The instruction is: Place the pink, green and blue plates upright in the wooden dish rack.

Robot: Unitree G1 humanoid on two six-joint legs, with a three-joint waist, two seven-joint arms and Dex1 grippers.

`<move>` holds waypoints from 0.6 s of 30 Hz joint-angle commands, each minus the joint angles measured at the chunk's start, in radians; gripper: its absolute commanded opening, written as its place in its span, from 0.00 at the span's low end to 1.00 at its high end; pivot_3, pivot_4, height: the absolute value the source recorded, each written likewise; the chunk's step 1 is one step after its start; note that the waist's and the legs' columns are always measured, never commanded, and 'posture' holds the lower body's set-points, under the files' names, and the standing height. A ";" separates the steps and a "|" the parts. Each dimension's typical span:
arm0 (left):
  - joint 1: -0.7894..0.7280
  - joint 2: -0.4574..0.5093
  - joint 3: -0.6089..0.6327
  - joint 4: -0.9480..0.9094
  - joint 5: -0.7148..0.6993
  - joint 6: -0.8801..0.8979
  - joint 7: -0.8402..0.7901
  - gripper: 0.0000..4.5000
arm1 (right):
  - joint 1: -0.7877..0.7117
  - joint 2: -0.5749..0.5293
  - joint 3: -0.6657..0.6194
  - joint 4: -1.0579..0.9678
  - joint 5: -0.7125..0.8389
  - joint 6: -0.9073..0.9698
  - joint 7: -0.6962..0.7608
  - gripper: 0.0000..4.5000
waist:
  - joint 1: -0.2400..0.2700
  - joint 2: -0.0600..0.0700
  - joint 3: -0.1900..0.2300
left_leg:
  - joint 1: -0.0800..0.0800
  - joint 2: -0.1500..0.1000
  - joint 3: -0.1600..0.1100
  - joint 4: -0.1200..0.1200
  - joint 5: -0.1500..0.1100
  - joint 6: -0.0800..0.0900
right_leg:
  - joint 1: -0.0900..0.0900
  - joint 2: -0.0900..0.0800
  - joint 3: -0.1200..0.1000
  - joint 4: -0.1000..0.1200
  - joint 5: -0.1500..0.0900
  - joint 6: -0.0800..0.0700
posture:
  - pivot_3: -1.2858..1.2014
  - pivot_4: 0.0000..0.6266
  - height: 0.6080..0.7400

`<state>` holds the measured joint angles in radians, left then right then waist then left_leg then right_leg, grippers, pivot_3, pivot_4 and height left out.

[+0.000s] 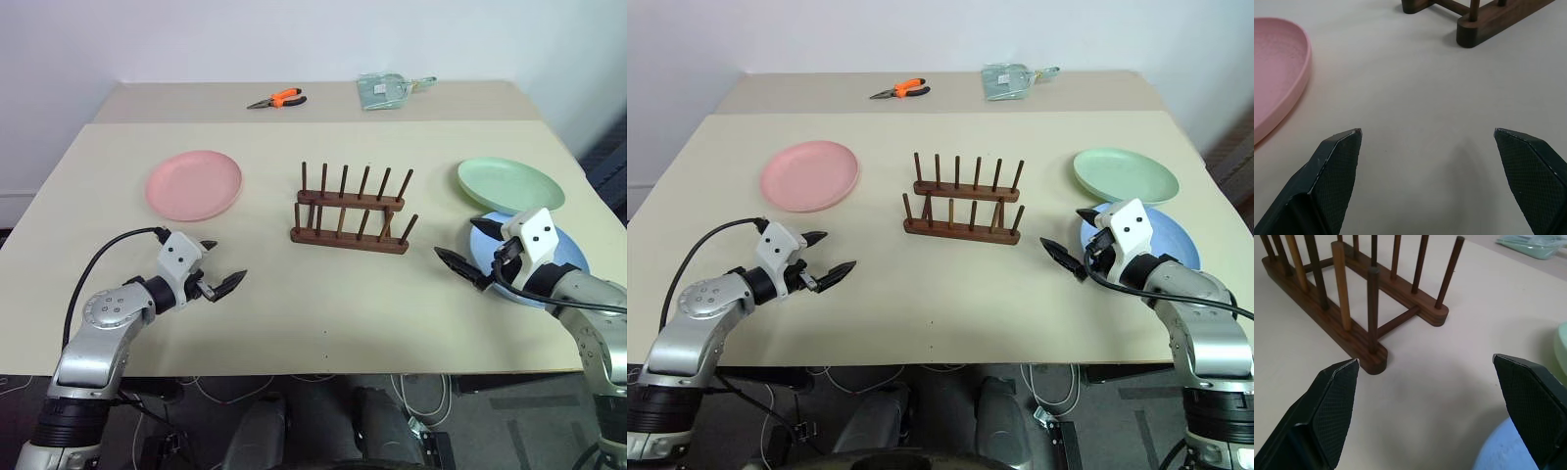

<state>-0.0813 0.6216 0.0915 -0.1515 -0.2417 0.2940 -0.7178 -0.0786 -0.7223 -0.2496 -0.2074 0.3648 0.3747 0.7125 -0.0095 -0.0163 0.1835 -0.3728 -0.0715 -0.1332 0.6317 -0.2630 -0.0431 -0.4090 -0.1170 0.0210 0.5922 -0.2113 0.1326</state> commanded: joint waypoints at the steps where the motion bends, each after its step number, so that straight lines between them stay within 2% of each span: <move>1: -0.012 -0.008 -0.004 0.010 0.017 -0.036 0.009 0.98 | -0.042 0.008 -0.004 0.017 -0.014 -0.043 -0.006 1.00 | -0.001 0.000 0.000 | 0.000 0.000 0.000 0.000 0.000 0.000 | 0.000 0.000 0.000 0.000 0.000 0.000 | 0.52 0.24 1.00; 6: -0.027 -0.039 -0.015 0.000 0.015 -0.037 0.021 0.98 | -0.064 0.009 0.032 0.032 -0.010 -0.019 0.014 1.00 | 0.000 0.000 0.000 | 0.000 0.000 0.000 0.000 0.000 0.000 | 0.000 0.000 0.000 0.000 0.001 -0.001 | 0.52 0.24 1.00; 11: -0.105 -0.041 -0.072 0.049 -0.015 -0.006 -0.067 0.98 | -0.056 0.039 0.076 -0.028 -0.038 -0.022 -0.030 1.00 | 0.003 0.000 0.000 | 0.000 0.000 0.000 0.000 0.000 0.000 | 0.000 0.000 0.000 0.000 0.001 -0.001 | 0.52 0.24 1.00; 15: -0.280 -0.076 -0.181 0.239 0.045 -0.056 -0.151 0.98 | -0.008 0.074 0.107 -0.116 -0.056 -0.010 -0.073 1.00 | 0.006 0.000 0.000 | 0.000 -0.001 0.000 0.000 0.000 0.000 | 0.000 0.000 -0.001 0.000 0.001 0.000 | 0.52 0.24 1.00; 18: -0.438 -0.133 -0.253 0.462 0.093 -0.128 -0.212 0.98 | 0.034 0.106 0.111 -0.190 -0.056 0.011 -0.119 1.00 | 0.017 -0.001 0.000 | 0.000 -0.001 0.000 0.001 0.000 0.000 | 0.000 0.000 -0.001 0.001 0.003 0.003 | 0.52 0.24 1.00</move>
<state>-0.4832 0.4942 -0.1407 0.2483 -0.1755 0.2147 -0.9011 -0.0479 -0.6229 -0.1257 -0.3367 0.3140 0.3804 0.6180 0.0076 -0.0171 0.1832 -0.3728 -0.0731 -0.1335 0.6325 -0.2628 -0.0431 -0.4088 -0.1167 0.0201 0.5931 -0.2084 0.1354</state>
